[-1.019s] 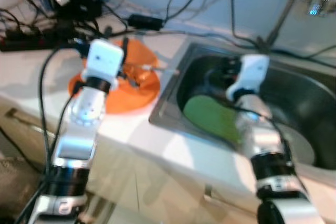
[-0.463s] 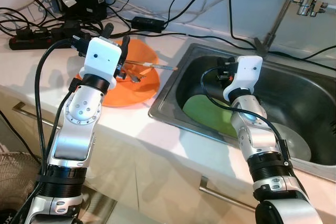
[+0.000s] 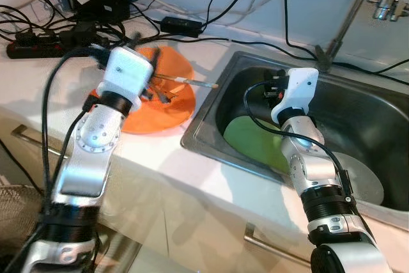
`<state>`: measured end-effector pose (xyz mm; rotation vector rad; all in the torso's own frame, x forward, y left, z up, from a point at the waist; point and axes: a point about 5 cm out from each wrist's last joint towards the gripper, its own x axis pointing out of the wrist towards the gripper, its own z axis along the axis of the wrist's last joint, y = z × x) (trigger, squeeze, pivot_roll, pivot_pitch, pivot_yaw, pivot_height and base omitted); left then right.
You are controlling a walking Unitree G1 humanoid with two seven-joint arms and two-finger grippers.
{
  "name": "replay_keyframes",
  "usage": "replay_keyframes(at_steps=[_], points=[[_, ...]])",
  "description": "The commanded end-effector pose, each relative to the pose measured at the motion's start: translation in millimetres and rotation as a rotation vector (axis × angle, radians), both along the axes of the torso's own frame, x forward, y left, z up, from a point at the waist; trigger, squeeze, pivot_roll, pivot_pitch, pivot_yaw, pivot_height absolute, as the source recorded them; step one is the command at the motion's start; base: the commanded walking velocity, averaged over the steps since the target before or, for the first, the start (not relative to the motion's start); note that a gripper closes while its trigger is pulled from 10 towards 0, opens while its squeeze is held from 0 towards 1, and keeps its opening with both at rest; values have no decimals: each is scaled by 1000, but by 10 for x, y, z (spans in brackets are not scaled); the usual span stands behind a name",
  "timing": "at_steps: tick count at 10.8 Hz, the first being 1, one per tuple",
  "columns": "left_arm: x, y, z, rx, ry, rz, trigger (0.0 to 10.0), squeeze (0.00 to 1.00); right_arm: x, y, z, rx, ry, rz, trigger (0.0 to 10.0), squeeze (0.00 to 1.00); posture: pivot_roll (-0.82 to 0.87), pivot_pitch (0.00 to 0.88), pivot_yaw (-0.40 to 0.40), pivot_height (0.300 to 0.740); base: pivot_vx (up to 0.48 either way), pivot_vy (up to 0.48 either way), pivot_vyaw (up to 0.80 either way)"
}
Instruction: Kitchen organization
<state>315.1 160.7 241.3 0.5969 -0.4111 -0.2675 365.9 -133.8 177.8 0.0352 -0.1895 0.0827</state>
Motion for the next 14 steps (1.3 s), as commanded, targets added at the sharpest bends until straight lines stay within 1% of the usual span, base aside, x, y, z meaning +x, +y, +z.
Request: replay_keyframes(at_steps=[1, 2, 3, 4, 5, 6, 7, 9, 10, 11, 13, 14], points=[[-47, -79, -16, 75, 15, -50, 10000, 0, 16, -12, 27, 1, -7, -1, 10000, 0, 273, 34, -51, 740, 0, 0, 0], [-95, -92, -41, 197, 30, -83, 10000, 0, 16, -4, 25, 2, -7, 0, 10000, 0, 276, 30, -50, 740, 0, 0, 0], [-128, -107, -10, 244, 30, -111, 10000, 0, 16, 0, 22, 3, -6, 1, 10000, 0, 278, 29, -50, 740, 0, 0, 0], [-148, -126, 43, 261, 33, -138, 10000, 0, 17, 2, 24, 5, -7, 0, 10000, 0, 278, 33, -50, 740, 0, 0, 0], [-177, -214, 67, 320, 79, -211, 10000, 0, 23, 0, 24, 6, -6, 0, 10000, 0, 286, 37, -52, 740, 0, 0, 0], [-152, -375, 72, 376, 87, -269, 10000, 0, 29, 10, 18, 7, -3, 0, 10000, 0, 285, 38, -49, 740, 0, 0, 0], [-94, -435, 49, 425, 87, -262, 10000, 0, 31, 14, 23, 9, -5, -1, 10000, 0, 282, 34, -47, 740, 0, 0, 0], [95, -600, -79, 541, 98, -235, 10000, 0, 28, -8, 32, 13, -10, -11, 10000, 0, 272, 34, -42, 740, 0, 0, 0], [104, -603, -64, 601, 91, -213, 10000, 0, 29, -22, 35, 12, -11, -15, 10000, 0, 266, 33, -40, 740, 0, 0, 0], [256, -700, -121, 671, 93, -171, 10000, 0, 35, -32, 41, 13, -13, -21, 10000, 0, 261, 30, -36, 740, 0, 0, 0], [371, -777, -112, 696, 81, -140, 10000, 0, 36, -34, 50, 14, -17, -24, 10000, 0, 256, 26, -32, 740, 0, 0, 0], [468, -847, -95, 699, 67, -118, 10000, 0, 36, -41, 53, 14, -19, -28, 10000, 0, 250, 22, -28, 740, 0, 0, 0]])
